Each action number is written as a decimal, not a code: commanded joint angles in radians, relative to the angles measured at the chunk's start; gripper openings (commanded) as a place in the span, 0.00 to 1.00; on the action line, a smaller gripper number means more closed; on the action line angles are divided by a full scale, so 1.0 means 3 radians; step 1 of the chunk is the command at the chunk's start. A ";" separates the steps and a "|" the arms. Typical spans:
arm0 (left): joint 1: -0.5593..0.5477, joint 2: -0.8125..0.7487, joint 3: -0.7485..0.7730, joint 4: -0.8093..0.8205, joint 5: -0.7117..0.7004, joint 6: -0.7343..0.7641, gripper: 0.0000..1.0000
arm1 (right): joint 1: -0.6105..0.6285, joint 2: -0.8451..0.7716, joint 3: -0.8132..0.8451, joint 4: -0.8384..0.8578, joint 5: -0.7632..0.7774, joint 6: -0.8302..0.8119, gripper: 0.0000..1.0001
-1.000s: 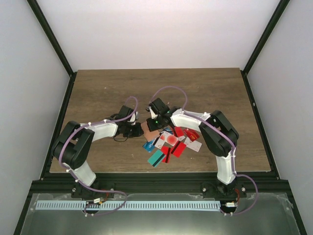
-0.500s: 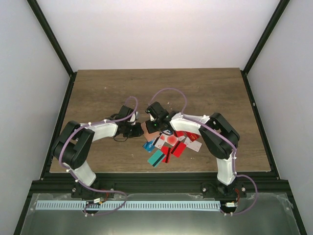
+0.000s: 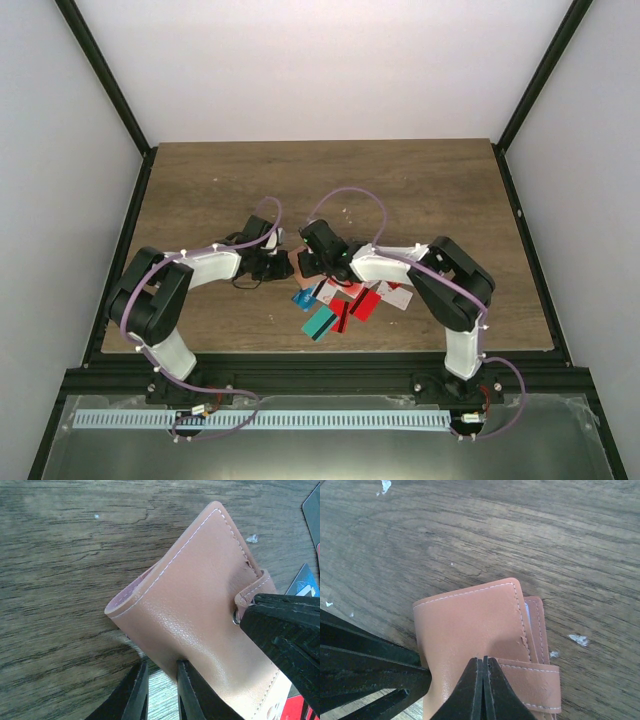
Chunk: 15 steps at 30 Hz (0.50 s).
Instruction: Put the credit cards into the card holder
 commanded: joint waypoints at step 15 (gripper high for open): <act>-0.0028 0.0022 0.0054 -0.0013 -0.0110 -0.0004 0.19 | 0.0425 0.0525 -0.0503 -0.0342 -0.0224 0.0276 0.01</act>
